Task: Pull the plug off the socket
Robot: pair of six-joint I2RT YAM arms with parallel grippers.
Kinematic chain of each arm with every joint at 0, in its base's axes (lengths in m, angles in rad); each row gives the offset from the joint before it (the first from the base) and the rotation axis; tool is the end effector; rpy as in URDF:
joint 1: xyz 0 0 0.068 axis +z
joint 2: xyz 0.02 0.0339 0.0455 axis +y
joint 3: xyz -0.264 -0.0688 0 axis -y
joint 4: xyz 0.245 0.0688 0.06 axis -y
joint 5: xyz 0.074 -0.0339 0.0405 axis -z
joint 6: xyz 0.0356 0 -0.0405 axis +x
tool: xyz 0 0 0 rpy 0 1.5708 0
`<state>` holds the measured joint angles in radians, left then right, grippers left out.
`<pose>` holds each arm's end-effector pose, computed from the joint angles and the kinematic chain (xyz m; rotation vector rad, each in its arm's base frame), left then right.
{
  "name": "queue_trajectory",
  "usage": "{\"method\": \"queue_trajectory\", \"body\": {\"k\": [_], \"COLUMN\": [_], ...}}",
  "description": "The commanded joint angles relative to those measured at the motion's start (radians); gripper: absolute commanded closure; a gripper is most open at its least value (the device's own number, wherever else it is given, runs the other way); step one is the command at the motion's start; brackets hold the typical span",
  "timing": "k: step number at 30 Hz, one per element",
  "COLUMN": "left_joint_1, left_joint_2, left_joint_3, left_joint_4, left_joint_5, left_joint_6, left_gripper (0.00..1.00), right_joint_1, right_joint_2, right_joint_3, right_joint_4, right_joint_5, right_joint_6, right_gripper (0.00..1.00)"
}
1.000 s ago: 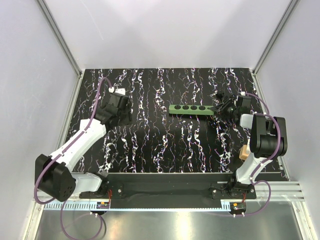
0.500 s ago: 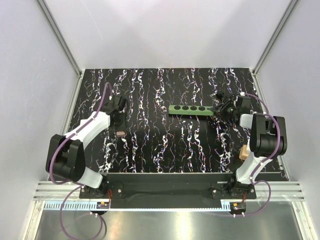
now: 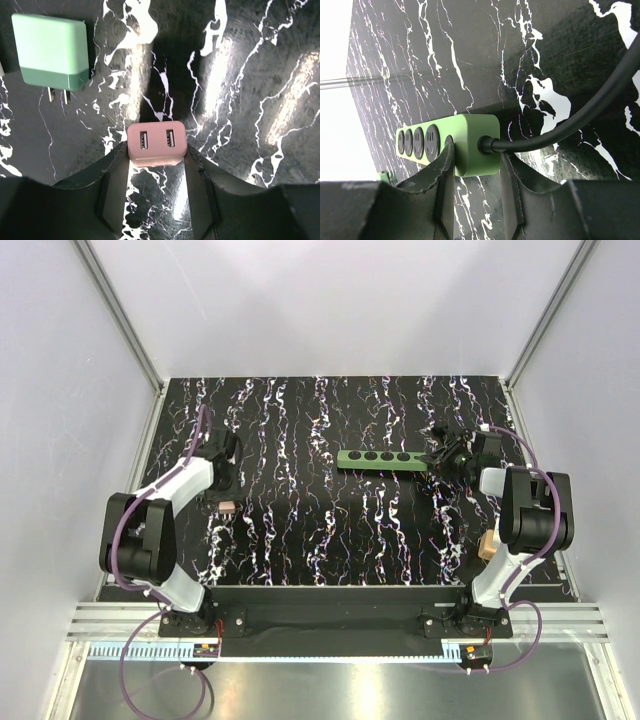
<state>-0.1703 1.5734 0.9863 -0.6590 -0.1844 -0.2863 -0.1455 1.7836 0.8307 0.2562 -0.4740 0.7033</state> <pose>0.2895 -0.0432 0.1884 -0.2032 2.7737 0.1474 0.3463 -0.0343 0.1388 0.7092 2.1986 0.8283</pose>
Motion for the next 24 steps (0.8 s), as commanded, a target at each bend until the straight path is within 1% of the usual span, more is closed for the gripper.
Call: {"method": "queue_trajectory", "body": {"k": [1,6,12,16,18,20,21,22,23,24], "left_joint_1": [0.028,0.077,0.117,0.123,0.138,0.153,0.158,0.161,0.161,0.161], "left_joint_2": [0.019,0.037,0.046,0.076,0.071,0.060,0.057,0.050,0.045,0.039], "left_joint_3": [0.028,0.037,0.045,0.061,0.060,0.057,0.055,0.054,0.052,0.048], "left_joint_4": [0.032,0.051,0.104,0.104,0.108,0.116,0.121,0.119,0.121,0.124], "left_joint_5": [-0.021,-0.001,0.111,0.123,0.128,0.132,0.140,0.141,0.141,0.132], "left_joint_6": [0.036,0.036,0.033,0.032,0.027,0.029,0.032,0.033,0.038,0.036], "left_gripper": [1.00,0.96,0.92,0.88,0.84,0.80,0.74,0.71,0.66,0.56], "right_joint_1": [-0.005,-0.005,-0.006,-0.006,-0.006,-0.005,-0.005,-0.005,-0.005,-0.006], "right_joint_2": [0.019,0.020,0.020,0.020,0.020,0.022,0.022,0.022,0.022,0.022], "right_joint_3": [0.016,0.016,0.018,0.019,0.019,0.019,0.019,0.019,0.019,0.019], "right_joint_4": [-0.038,-0.038,-0.038,-0.038,-0.038,-0.038,-0.038,-0.038,-0.038,-0.038], "right_joint_5": [0.058,0.058,0.057,0.057,0.055,0.054,0.055,0.055,0.055,0.055], "right_joint_6": [-0.094,-0.094,-0.097,-0.096,-0.096,-0.097,-0.096,-0.097,-0.096,-0.096], "right_gripper": [1.00,1.00,1.00,1.00,1.00,1.00,1.00,1.00,1.00,1.00]}}
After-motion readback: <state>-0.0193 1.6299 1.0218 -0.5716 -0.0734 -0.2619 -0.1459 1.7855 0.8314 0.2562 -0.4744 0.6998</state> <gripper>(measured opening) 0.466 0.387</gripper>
